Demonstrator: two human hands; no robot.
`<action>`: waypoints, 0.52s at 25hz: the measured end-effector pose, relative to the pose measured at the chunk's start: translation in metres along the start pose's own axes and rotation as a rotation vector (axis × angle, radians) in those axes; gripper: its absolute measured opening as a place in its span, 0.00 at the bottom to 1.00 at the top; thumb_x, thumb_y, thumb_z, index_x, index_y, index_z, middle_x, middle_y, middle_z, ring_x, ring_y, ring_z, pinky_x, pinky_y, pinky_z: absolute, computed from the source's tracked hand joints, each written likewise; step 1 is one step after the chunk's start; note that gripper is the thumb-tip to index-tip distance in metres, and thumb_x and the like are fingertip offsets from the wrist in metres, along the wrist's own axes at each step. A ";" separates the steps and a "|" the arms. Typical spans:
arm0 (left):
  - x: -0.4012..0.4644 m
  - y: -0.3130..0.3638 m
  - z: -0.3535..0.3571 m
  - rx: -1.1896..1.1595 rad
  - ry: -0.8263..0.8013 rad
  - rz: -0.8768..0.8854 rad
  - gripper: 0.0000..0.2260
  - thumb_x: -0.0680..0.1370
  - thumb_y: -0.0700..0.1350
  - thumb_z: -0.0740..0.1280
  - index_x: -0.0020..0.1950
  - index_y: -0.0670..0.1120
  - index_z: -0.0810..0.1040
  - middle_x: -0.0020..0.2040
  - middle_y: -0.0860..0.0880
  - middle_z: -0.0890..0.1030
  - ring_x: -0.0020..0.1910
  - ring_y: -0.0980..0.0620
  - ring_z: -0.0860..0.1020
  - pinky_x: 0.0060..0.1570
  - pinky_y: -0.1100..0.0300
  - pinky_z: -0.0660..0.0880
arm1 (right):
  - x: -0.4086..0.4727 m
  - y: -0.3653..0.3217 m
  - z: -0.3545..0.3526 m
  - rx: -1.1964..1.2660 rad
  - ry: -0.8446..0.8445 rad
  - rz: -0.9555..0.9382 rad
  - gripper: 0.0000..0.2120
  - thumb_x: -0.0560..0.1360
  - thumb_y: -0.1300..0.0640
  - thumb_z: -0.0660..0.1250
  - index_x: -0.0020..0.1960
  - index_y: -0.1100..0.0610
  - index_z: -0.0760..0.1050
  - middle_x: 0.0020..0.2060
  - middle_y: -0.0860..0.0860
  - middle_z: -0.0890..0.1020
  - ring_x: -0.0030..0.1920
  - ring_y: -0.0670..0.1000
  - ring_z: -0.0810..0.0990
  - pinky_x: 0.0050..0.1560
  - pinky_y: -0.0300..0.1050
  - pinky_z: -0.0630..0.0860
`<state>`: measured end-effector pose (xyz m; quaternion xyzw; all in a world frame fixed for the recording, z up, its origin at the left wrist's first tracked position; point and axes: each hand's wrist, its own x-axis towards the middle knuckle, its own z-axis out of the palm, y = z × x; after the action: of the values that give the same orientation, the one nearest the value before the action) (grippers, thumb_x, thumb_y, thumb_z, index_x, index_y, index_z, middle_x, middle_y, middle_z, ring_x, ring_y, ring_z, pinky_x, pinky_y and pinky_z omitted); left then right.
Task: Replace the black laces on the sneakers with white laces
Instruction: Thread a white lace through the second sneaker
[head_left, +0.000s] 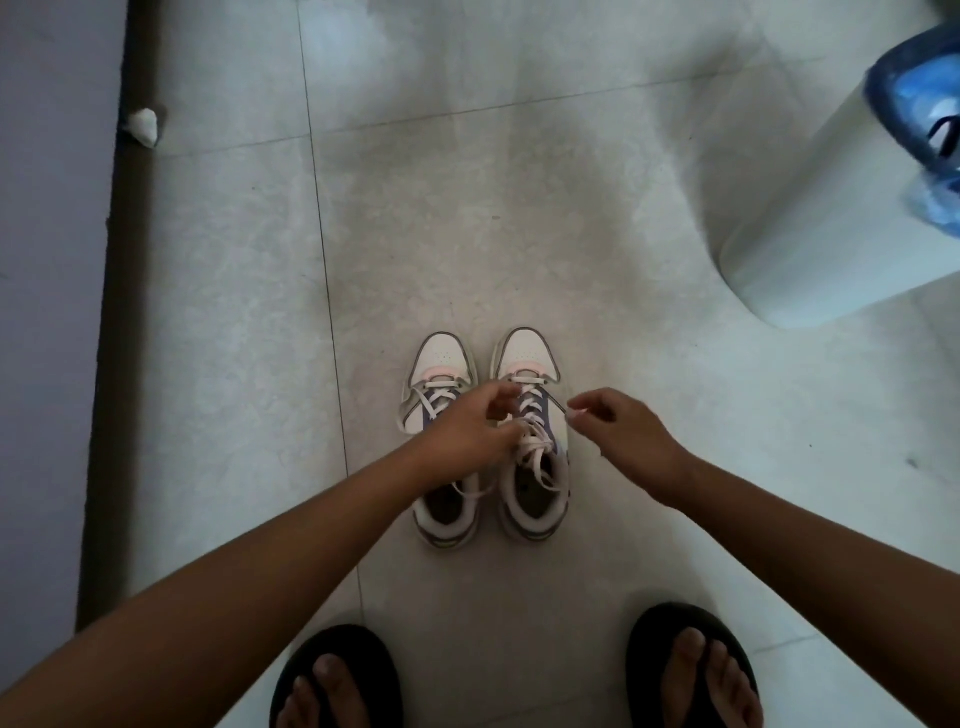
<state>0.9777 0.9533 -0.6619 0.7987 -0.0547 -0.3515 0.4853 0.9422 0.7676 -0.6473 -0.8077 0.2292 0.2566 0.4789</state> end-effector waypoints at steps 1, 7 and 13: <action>0.000 0.002 0.001 0.049 0.036 0.035 0.19 0.78 0.44 0.66 0.68 0.47 0.70 0.61 0.50 0.76 0.60 0.55 0.74 0.57 0.64 0.70 | -0.003 0.004 0.002 -0.098 -0.029 -0.073 0.11 0.75 0.49 0.67 0.54 0.53 0.75 0.45 0.49 0.79 0.43 0.46 0.76 0.38 0.34 0.71; 0.015 0.008 -0.004 0.620 -0.191 0.210 0.15 0.73 0.47 0.71 0.59 0.46 0.78 0.53 0.48 0.72 0.53 0.52 0.73 0.53 0.59 0.70 | -0.001 0.005 0.023 -0.463 -0.013 -0.344 0.11 0.73 0.51 0.69 0.52 0.54 0.74 0.44 0.49 0.74 0.42 0.47 0.73 0.41 0.39 0.69; 0.024 0.006 -0.010 0.419 -0.032 0.119 0.04 0.76 0.45 0.68 0.47 0.44 0.76 0.42 0.50 0.78 0.43 0.51 0.76 0.40 0.61 0.68 | 0.012 -0.013 0.015 -0.114 -0.010 -0.175 0.08 0.70 0.66 0.69 0.46 0.55 0.75 0.38 0.50 0.78 0.39 0.49 0.77 0.39 0.38 0.75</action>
<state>1.0039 0.9473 -0.6662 0.8719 -0.1811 -0.3157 0.3276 0.9561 0.7853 -0.6524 -0.8492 0.1404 0.2303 0.4539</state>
